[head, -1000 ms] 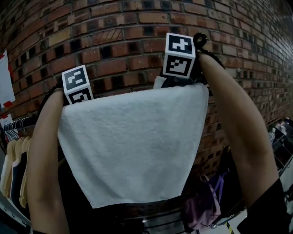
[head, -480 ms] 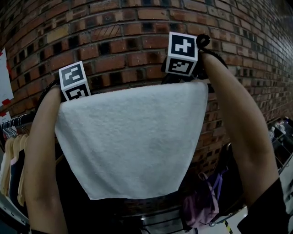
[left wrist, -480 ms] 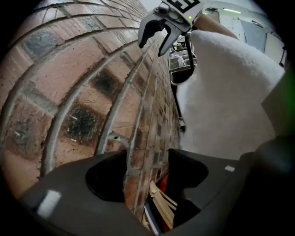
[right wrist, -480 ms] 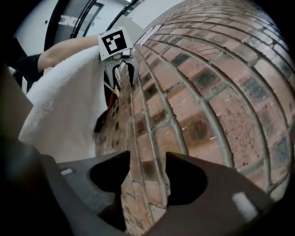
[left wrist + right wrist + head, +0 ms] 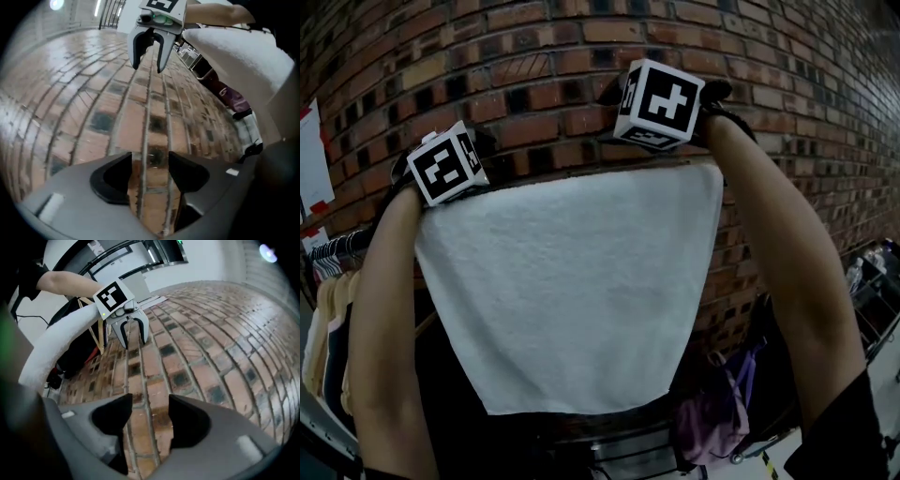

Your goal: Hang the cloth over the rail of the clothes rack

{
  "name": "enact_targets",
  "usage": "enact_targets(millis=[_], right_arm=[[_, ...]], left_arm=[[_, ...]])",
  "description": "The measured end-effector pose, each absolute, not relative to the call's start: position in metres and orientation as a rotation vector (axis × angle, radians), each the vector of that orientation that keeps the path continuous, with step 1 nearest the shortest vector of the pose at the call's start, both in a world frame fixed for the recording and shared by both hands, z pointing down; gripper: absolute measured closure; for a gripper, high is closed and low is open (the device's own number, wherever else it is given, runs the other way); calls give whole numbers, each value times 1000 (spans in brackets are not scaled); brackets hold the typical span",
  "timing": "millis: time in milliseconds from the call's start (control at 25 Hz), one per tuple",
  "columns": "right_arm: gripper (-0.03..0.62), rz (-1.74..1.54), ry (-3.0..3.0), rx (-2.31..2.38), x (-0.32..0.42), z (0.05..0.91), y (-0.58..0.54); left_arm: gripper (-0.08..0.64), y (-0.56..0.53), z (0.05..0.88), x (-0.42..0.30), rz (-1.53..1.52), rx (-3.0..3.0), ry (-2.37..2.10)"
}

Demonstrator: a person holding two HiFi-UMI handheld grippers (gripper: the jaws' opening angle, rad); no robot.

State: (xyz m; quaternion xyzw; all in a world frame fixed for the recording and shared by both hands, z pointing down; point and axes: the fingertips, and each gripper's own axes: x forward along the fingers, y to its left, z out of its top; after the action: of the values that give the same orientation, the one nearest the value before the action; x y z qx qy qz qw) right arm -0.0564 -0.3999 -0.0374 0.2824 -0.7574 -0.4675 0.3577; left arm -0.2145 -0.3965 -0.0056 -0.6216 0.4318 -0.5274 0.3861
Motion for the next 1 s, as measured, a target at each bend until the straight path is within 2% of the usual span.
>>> enact_targets(millis=[200, 360, 480, 560, 680, 800, 840, 880, 960, 1000], right_arm=[[347, -1426, -2079, 864, -77, -85, -364], [347, -1568, -2366, 952, -88, -126, -302], [347, -1640, -2609, 958, -89, -136, -248], [350, -1667, -2734, 967, -86, -133, -217], [350, -1743, -2810, 1025, -79, -116, -181], [351, -1843, -2762, 1207, -70, -88, -162], [364, -1843, -2737, 1305, -65, -75, -160], [410, -1812, -2735, 1405, -60, -62, -160], [507, -1671, -2797, 1551, -50, -28, -162], [534, -1586, -2831, 1588, -48, -9, -164]], left_arm=[[304, -355, -99, -200, -857, -1458, 1291], [307, -276, -157, -157, -404, -1428, 1273], [336, -216, -153, -114, -213, -1385, 1167], [405, -183, -140, -99, -91, -1378, 1140], [416, -150, -117, -100, 60, -1369, 1178], [500, -136, -83, -106, 186, -1395, 1261], [529, -134, -70, -109, 223, -1405, 1299], [554, -133, -56, -113, 257, -1414, 1339], [554, -132, -25, -117, 304, -1439, 1412], [554, -133, -6, -118, 308, -1457, 1446]])
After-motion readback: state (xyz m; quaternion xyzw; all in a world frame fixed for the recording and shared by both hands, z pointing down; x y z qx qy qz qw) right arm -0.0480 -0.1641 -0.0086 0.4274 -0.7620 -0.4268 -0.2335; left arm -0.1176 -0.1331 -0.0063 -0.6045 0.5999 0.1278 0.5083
